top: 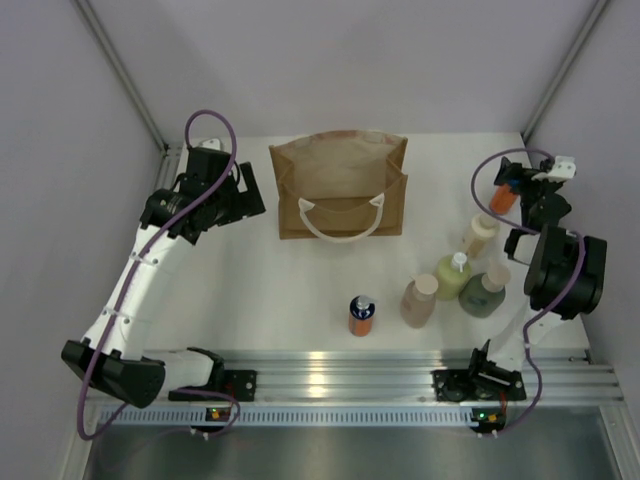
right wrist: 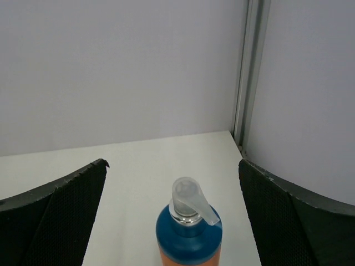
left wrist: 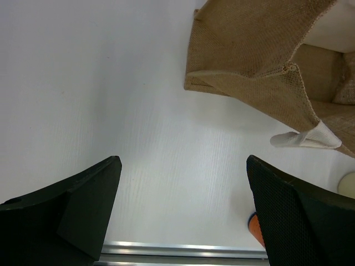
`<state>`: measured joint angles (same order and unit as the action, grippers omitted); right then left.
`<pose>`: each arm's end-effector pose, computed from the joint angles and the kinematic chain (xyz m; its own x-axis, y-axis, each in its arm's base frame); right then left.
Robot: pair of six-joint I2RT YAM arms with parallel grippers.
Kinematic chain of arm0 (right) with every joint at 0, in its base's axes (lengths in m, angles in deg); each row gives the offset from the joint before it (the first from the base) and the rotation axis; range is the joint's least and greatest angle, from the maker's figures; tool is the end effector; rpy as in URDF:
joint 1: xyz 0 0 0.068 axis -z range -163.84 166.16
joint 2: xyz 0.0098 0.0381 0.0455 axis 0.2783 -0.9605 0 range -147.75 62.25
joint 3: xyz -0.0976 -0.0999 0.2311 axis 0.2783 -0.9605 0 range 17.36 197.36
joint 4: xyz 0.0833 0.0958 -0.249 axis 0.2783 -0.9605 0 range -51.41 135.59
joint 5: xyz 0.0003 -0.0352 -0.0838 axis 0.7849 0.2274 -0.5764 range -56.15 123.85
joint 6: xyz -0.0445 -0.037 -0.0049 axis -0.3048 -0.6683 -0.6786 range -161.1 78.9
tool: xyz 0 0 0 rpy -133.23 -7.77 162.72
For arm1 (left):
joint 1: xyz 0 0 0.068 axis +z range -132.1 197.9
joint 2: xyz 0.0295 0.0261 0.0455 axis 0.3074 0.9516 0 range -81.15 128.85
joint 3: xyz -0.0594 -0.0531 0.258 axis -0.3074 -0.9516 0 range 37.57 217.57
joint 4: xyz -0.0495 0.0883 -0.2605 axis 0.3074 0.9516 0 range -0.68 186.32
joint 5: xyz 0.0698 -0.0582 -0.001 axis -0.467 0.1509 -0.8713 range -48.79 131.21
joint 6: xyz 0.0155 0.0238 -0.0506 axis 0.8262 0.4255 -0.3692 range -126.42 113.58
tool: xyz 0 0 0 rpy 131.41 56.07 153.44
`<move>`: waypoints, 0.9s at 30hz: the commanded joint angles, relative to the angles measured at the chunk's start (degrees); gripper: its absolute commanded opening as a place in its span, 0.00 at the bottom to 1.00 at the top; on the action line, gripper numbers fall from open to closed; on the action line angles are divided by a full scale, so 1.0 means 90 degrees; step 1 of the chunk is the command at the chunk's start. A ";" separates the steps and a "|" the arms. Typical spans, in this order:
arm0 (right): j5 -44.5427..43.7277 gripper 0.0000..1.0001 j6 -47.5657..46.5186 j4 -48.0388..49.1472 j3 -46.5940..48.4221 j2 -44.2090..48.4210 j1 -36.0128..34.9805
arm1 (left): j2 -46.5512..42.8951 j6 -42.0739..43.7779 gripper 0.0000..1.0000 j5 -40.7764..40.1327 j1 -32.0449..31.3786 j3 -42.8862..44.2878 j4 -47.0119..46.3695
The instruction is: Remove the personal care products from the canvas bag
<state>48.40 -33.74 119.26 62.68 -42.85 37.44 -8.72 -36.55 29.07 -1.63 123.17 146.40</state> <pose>0.3614 -0.1295 0.1950 0.2377 0.0404 -0.9705 0.0944 0.9934 0.0645 0.2549 -0.0811 0.4016 -0.6576 -0.2875 -0.6964 -0.1690 0.9570 -0.2356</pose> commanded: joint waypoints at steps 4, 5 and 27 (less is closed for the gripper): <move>0.0025 0.99 0.0325 -0.0779 -0.0133 0.1335 0.0106 | 0.0146 0.0056 0.99 -0.0457 0.0041 0.0731 -0.0180; -0.0101 1.00 0.0432 -0.0967 -0.0153 0.1491 0.0126 | 0.0204 0.0076 0.99 -0.0525 0.0051 0.0839 -0.0190; -0.3304 0.99 -0.0172 -1.2577 0.2951 0.7087 -0.1815 | 0.0098 0.1081 0.99 -0.3738 -0.0260 0.1593 -0.0180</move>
<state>24.62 -33.46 23.26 84.36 17.28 24.61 -5.44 -31.61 4.02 -2.22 137.99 146.29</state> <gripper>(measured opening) 0.993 0.988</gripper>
